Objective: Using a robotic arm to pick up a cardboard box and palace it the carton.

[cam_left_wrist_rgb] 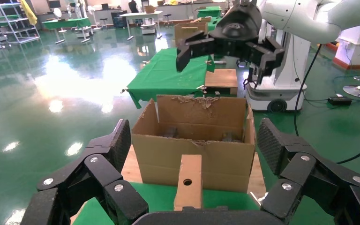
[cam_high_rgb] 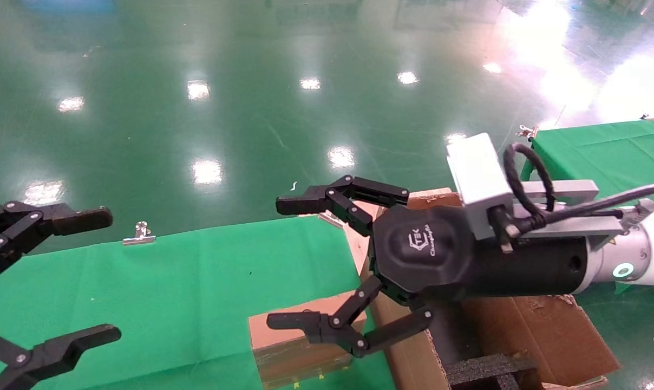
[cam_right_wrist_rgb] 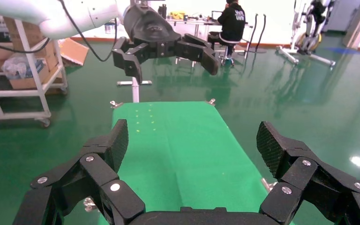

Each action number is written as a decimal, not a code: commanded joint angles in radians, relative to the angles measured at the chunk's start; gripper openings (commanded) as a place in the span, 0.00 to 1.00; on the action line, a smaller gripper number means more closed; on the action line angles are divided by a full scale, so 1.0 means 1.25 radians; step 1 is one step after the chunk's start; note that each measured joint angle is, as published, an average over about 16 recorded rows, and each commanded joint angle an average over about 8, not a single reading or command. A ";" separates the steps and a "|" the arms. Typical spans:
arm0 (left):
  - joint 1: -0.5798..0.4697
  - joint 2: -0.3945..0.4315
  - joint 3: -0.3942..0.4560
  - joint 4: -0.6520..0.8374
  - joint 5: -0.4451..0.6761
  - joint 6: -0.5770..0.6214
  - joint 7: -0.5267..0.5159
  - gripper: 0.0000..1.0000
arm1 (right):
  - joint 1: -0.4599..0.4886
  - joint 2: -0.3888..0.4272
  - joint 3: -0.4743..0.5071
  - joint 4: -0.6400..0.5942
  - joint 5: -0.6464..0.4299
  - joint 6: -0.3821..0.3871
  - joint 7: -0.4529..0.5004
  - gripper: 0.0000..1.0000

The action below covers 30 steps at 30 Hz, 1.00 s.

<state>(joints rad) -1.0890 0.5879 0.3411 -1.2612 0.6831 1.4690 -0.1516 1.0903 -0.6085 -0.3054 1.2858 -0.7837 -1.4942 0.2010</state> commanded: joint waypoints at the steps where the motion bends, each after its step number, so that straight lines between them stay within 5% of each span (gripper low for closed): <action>1: 0.000 0.000 0.000 0.000 0.000 0.000 0.000 0.00 | -0.002 0.002 -0.001 0.001 -0.003 0.003 0.002 1.00; 14: 0.000 0.000 0.000 0.000 0.000 0.000 0.000 0.00 | 0.150 -0.088 -0.155 -0.066 -0.306 -0.037 0.022 1.00; 30: 0.000 0.000 0.000 0.000 0.000 0.000 0.000 0.00 | 0.327 -0.254 -0.356 -0.208 -0.589 -0.062 -0.071 1.00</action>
<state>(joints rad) -1.0892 0.5878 0.3415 -1.2611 0.6829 1.4689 -0.1514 1.4948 -0.9222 -0.7484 1.0276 -1.5124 -1.5708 0.1138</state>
